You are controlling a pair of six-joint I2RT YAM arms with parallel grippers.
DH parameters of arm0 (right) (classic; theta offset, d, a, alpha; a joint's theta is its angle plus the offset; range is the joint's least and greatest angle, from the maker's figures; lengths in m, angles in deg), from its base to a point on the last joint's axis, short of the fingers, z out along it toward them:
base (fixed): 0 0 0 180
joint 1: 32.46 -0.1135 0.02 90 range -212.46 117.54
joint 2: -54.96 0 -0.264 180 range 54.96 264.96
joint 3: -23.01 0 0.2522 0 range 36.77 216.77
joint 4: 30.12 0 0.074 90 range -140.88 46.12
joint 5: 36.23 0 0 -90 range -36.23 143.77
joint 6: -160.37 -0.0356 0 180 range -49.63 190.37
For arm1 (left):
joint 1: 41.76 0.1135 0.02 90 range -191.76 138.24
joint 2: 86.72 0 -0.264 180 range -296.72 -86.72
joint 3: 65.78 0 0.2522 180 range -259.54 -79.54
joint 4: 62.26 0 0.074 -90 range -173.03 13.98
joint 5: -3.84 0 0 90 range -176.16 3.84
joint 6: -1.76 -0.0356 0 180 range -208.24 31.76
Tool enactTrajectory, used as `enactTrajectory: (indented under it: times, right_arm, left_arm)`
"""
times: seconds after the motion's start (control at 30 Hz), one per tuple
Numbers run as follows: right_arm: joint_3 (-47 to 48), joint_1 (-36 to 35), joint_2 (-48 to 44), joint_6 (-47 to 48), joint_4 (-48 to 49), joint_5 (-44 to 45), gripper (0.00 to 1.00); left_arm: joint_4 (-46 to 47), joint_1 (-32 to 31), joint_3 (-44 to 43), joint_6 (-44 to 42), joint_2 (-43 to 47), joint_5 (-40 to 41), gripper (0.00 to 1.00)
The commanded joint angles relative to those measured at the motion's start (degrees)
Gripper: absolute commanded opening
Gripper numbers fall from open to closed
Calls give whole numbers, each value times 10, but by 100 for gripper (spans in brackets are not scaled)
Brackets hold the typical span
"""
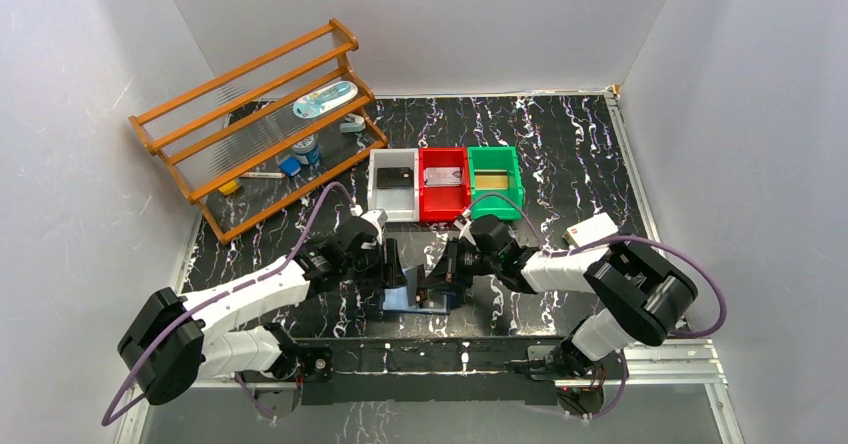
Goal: Take the credit cards out of the card holder
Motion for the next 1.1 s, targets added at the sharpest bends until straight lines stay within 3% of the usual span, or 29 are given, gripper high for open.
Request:
enactTrajectory:
  times: [0.0,0.3,0.7,1.07]
  right_arm:
    - [14,-9,19,-26,51,-10,9]
    - [-4,-10,42,-38,62,-4,9]
    - [-24,-11,37,-57,86,9,15]
    - [-25,-13,67,-90,148,2,32]
  left_arm:
    - [17,0,-9,-14,13,-40,55]
    - [140,0,15,-4,-39,-145,50]
    - [43,-1,8,-35,-117,-99,43]
    - [39,-2,19,-31,-107,-81,36]
